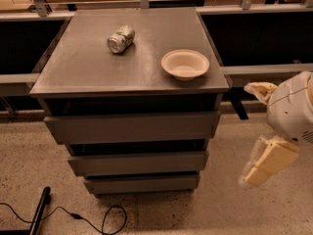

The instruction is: Open bottom drawer

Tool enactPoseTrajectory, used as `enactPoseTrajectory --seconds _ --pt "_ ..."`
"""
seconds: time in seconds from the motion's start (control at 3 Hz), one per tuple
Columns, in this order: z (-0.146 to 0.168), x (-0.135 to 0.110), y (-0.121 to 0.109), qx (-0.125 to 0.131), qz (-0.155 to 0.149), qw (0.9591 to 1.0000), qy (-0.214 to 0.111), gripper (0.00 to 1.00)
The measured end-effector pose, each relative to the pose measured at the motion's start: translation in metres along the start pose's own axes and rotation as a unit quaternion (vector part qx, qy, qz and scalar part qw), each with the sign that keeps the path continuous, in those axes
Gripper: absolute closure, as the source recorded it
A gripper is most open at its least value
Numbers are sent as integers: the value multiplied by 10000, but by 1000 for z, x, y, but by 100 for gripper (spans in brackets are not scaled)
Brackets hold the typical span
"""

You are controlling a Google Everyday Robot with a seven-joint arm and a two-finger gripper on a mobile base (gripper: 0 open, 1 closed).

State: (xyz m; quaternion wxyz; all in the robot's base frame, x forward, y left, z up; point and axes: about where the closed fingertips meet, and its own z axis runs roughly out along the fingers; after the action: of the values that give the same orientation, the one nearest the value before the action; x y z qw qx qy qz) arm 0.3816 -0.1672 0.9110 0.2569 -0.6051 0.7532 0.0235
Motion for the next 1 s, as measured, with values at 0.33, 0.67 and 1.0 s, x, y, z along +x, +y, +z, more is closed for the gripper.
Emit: enactPoseTrajectory --seconds 0.33,0.67,1.0 --pt "0 0 0 0 0 10000 0 0" --pt "21 7 -2 81 -240 9996 142 0" --pt "134 58 21 -157 -1403 9879 638 0"
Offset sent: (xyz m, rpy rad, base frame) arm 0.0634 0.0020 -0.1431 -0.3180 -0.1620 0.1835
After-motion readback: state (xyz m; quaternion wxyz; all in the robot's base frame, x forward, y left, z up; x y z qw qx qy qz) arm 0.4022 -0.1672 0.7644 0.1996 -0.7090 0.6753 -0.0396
